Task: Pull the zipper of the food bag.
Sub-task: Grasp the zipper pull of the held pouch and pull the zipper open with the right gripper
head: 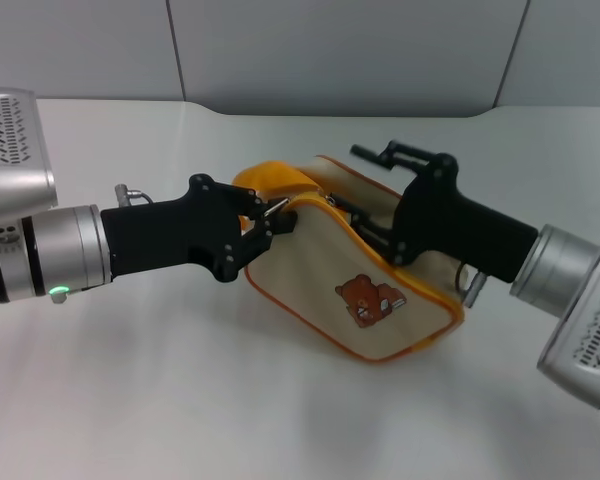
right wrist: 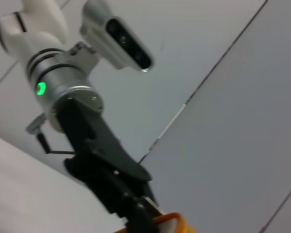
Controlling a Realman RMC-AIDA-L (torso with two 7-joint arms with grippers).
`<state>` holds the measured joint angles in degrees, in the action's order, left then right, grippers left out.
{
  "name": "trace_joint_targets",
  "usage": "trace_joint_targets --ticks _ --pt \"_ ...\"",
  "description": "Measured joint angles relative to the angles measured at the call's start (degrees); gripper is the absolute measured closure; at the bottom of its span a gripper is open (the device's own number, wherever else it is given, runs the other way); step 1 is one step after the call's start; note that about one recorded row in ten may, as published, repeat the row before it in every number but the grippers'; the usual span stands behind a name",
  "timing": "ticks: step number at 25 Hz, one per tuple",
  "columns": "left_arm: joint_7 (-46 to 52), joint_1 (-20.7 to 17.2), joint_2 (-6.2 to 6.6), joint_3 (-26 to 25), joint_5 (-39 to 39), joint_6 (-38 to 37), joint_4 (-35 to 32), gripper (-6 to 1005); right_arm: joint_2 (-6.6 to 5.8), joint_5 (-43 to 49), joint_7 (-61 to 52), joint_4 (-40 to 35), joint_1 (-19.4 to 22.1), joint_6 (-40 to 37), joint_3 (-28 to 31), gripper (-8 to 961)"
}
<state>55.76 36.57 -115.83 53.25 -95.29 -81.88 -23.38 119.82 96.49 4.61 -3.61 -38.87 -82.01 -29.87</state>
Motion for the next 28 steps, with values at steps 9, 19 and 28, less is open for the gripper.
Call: trace_joint_targets --ticks 9,19,28 --pt "0.5 0.1 -0.04 0.0 0.0 0.2 -0.5 902 0.06 0.0 0.9 0.2 -0.1 -0.5 -4.6 478" --pt "1.4 -0.8 0.11 -0.3 0.1 1.5 -1.0 908 0.08 -0.5 2.8 0.1 1.3 -4.1 -3.5 483" --pt "1.0 -1.1 -0.17 0.1 0.1 -1.9 -1.9 911 0.06 -0.8 2.8 0.0 0.2 -2.3 -2.8 522"
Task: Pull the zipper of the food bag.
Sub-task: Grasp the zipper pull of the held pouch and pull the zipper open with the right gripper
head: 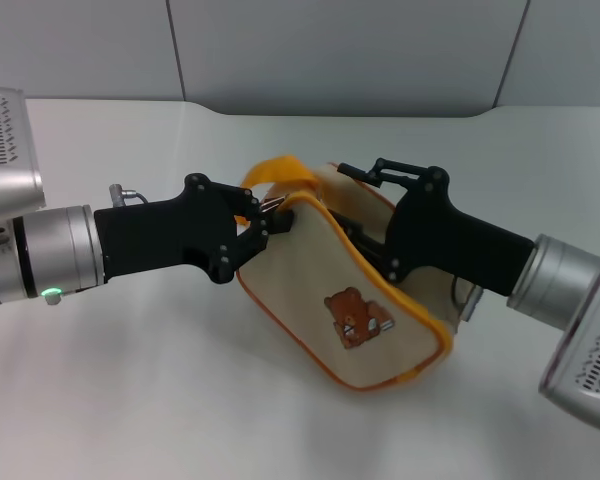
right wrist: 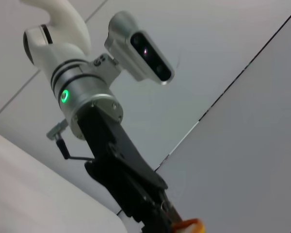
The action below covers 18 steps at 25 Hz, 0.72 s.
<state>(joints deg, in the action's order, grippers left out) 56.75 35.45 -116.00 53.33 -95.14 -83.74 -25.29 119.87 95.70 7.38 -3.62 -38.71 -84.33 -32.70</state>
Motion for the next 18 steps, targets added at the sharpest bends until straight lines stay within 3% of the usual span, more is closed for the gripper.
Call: trace_joint_targets --ticks 18 --pt "-0.2 0.0 -0.29 -0.2 -0.1 -0.6 -1.4 915 0.01 0.3 0.0 0.4 -0.8 0.8 -0.7 600"
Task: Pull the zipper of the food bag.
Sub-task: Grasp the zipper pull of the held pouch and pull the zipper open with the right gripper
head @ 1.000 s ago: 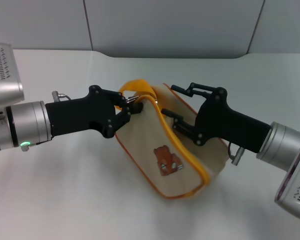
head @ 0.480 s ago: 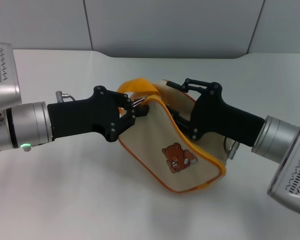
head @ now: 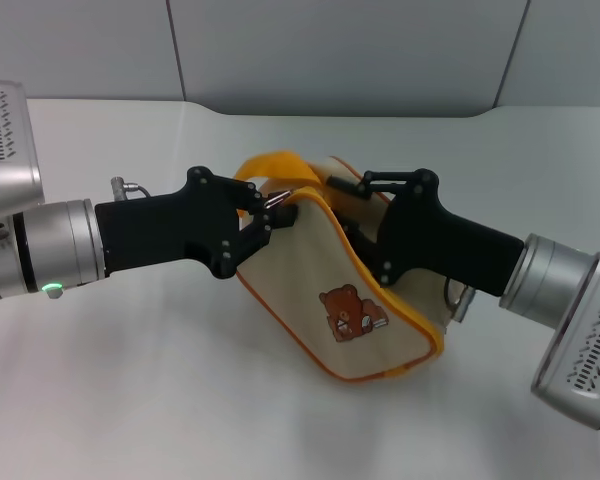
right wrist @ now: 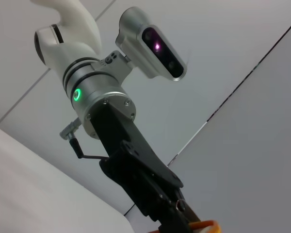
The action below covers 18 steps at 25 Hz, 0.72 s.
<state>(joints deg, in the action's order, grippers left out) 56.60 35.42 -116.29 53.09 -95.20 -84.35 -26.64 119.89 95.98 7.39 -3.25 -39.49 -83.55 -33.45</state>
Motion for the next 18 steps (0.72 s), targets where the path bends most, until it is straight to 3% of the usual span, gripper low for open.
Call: trace_joint_targets --ticks 3,8,13,18 --pt "0.0 0.0 0.01 0.0 0.2 0.0 0.0 915 0.0 0.1 0.0 0.0 0.1 0.1 0.0 613" --pt "0.0 0.0 -0.01 0.0 0.3 0.0 0.0 916 0.0 0.1 0.0 0.0 0.3 0.1 0.0 822" --pt "0.0 -0.3 -0.31 -1.1 0.3 0.0 0.0 916 -0.04 0.3 0.0 -0.2 1.4 0.1 0.0 955" --pt "0.0 -1.0 -0.91 -6.0 0.4 0.8 0.4 916 -0.35 0.8 0.1 -1.0 5.2 -0.4 -0.2 954"
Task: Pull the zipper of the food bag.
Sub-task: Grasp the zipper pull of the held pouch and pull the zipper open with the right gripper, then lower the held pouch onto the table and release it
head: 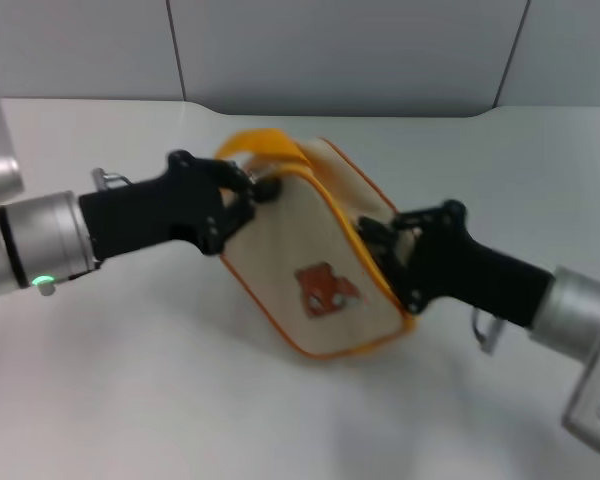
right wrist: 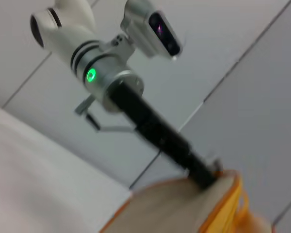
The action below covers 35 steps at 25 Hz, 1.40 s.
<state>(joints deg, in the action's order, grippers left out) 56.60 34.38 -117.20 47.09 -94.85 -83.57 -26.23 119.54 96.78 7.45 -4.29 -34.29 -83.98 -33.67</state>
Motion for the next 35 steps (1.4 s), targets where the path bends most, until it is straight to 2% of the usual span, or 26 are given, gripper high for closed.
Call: trace_joint_targets --ticks 3,4,5,8,13,17,18,19,20,21,23,25,28,35 --pt "0.4 -1.1 -0.12 -4.0 0.0 0.9 0.2 916 -0.01 0.4 0.0 -1.3 5.4 -0.7 -0.1 954" --pt "0.4 -1.1 -0.12 -4.0 0.0 0.9 0.2 915 -0.01 0.4 0.0 -1.3 5.4 -0.7 -0.1 954" --pt "0.5 -1.5 -0.21 -4.3 0.1 1.0 0.2 915 -0.04 0.4 0.0 -1.6 7.6 -1.7 0.1 954" --pt "0.5 -1.8 -0.54 -4.3 0.1 1.0 0.3 915 -0.05 -0.1 -0.3 -1.9 9.4 -4.3 1.2 954" --pt "0.1 -3.2 -1.42 -4.7 0.4 0.8 1.9 915 -0.19 -0.1 -4.0 -2.0 10.0 -5.9 3.4 953" --pt "-2.1 -5.3 -1.47 -7.3 0.9 0.6 6.4 917 -0.21 -0.2 -9.7 -2.0 10.8 -8.6 7.7 857" --pt "-2.9 -5.9 -1.46 -8.0 1.1 0.4 7.4 917 -0.25 -0.2 -16.4 -2.1 11.0 -10.6 12.0 833" --pt "-3.8 -6.6 -1.47 -8.6 1.4 0.0 8.4 918 -0.25 -0.2 -16.4 -2.1 11.0 -10.6 12.0 809" --pt "-6.3 -8.3 -1.46 -9.9 2.2 -1.2 11.2 919 -0.29 -0.2 -24.2 -2.7 10.5 -11.5 14.3 785" --pt "-6.3 -8.3 -1.46 -9.9 2.2 -1.2 11.2 920 -0.29 -0.2 -24.2 -2.7 10.5 -11.5 14.3 737" --pt "-10.8 -10.1 -1.56 -10.3 3.0 -2.3 15.1 922 -0.36 -0.3 -33.4 -4.3 9.5 -11.7 14.5 642" --pt "-11.7 -10.3 -1.6 -10.4 3.2 -2.2 16.2 911 -0.36 -0.2 -35.6 -4.7 9.1 -11.8 14.4 547" --pt "-12.7 -10.4 -1.71 -11.1 3.4 -1.3 18.8 894 -0.36 0.2 -39.8 -5.7 7.7 -12.1 14.2 465" --pt "-10.4 -10.5 -1.4 -10.5 2.9 -1.3 18.6 854 -0.44 0.3 -46.9 -8.9 7.1 -12.5 12.2 296"
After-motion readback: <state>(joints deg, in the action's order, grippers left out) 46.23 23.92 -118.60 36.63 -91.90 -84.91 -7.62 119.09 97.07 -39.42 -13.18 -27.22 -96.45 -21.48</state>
